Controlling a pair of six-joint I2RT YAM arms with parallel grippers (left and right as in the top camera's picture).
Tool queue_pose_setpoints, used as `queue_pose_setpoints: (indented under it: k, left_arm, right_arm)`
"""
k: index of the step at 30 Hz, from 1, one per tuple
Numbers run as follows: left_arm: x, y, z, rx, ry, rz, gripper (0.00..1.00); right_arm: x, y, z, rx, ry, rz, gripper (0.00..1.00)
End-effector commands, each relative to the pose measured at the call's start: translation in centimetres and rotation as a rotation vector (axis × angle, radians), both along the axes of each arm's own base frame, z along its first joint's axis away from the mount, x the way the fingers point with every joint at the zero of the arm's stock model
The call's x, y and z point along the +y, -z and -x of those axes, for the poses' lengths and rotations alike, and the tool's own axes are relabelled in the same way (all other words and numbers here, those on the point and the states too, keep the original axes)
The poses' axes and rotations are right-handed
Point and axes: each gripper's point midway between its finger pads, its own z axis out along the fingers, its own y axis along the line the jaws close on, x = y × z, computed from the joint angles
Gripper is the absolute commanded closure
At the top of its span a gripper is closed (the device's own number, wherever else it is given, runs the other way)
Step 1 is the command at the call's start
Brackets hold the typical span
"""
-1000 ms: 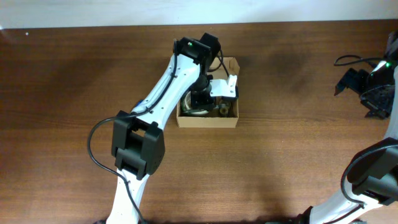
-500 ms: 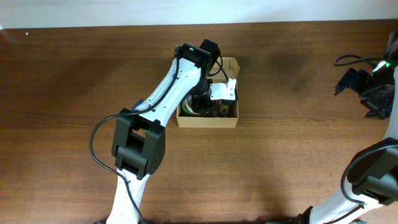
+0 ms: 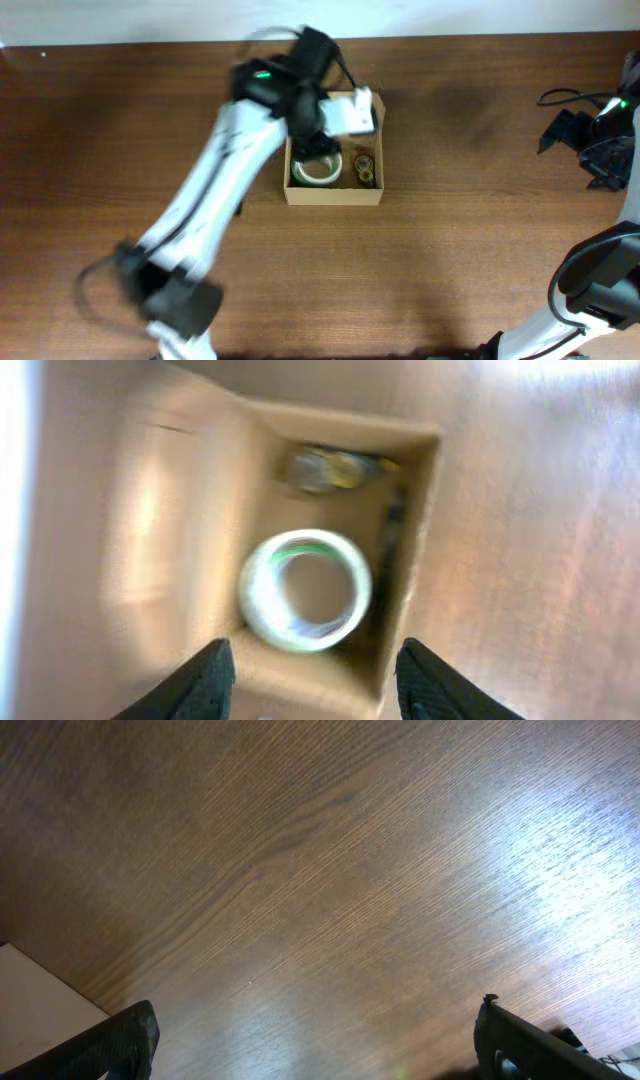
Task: Pack container
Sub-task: 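Release the black pen and move the left gripper to the blue pen, then grasp the blue pen and carry it into the box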
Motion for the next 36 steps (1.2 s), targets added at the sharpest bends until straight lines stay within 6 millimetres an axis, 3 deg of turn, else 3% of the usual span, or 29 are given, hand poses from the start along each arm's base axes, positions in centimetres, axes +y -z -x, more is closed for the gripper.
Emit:
queue_pose_setpoints:
  k: [1,3,5,9,13,19,25,36]
  left_arm:
    - [5.3,-7.5,0.0,-0.166,-0.189,0.091,0.48]
    - [8.4,-8.8,-0.3,-0.202,-0.309,0.131,0.48]
    - [11.8,-8.6,-0.8,-0.200,-0.466,0.151,0.48]
    - [18.6,-3.2,-1.8,-0.058,-0.863,0.185,0.43]
    - [22.2,4.0,-0.9,0.110,-1.064,0.153,0.34]
    - [25.2,11.1,-1.3,0.132,-1.060,-0.045,0.32]
    - [25.2,15.8,-1.9,0.206,-0.952,-0.127,0.30]
    - [25.3,21.0,-1.6,0.297,-0.827,-0.206,0.34]
  right_arm:
    - [0.1,-0.4,0.1,-0.014,-0.001,-0.003,0.01]
    - [0.1,-0.4,0.1,-0.014,-0.001,-0.003,0.01]
    - [0.1,-0.4,0.1,-0.014,-0.001,-0.003,0.01]
    - [0.1,-0.4,0.1,-0.014,-0.001,-0.003,0.01]
    - [0.1,-0.4,0.1,-0.014,-0.001,-0.003,0.01]
    - [0.1,-0.4,0.1,-0.014,-0.001,-0.003,0.01]
    - [0.1,-0.4,0.1,-0.014,-0.001,-0.003,0.01]
    - [0.1,-0.4,0.1,-0.014,-0.001,-0.003,0.01]
